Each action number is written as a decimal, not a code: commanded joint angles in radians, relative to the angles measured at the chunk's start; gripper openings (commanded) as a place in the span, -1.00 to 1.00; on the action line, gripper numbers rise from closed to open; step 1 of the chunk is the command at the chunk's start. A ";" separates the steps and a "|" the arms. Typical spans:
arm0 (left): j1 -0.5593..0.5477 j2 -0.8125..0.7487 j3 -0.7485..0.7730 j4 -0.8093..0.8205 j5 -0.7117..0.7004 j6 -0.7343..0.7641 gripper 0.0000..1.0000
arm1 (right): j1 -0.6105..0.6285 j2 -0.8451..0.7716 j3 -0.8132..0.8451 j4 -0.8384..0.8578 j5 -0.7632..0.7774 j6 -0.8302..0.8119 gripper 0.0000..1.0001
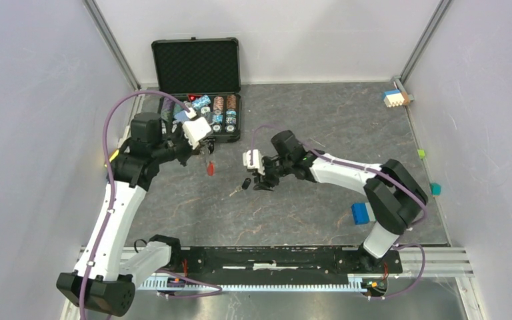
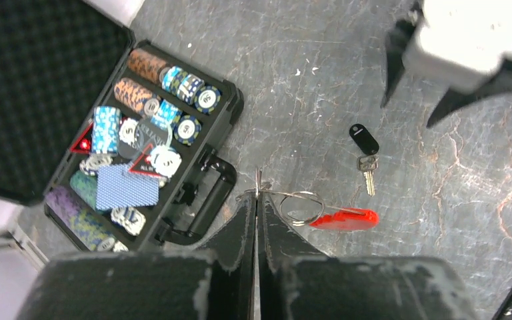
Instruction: Put the keys on the keyring
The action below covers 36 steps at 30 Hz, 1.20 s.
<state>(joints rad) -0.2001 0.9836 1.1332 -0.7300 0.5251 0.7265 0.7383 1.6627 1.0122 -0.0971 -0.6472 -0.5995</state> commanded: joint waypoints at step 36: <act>0.140 0.010 -0.045 0.182 0.096 -0.374 -0.96 | 0.137 0.348 0.301 -0.105 0.104 -0.184 -0.29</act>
<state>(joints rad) -0.0666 1.0019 1.0672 -0.5945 0.5831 0.3920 0.8688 1.9980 1.2713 -0.2043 -0.5514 -0.7876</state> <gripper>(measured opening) 0.039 0.365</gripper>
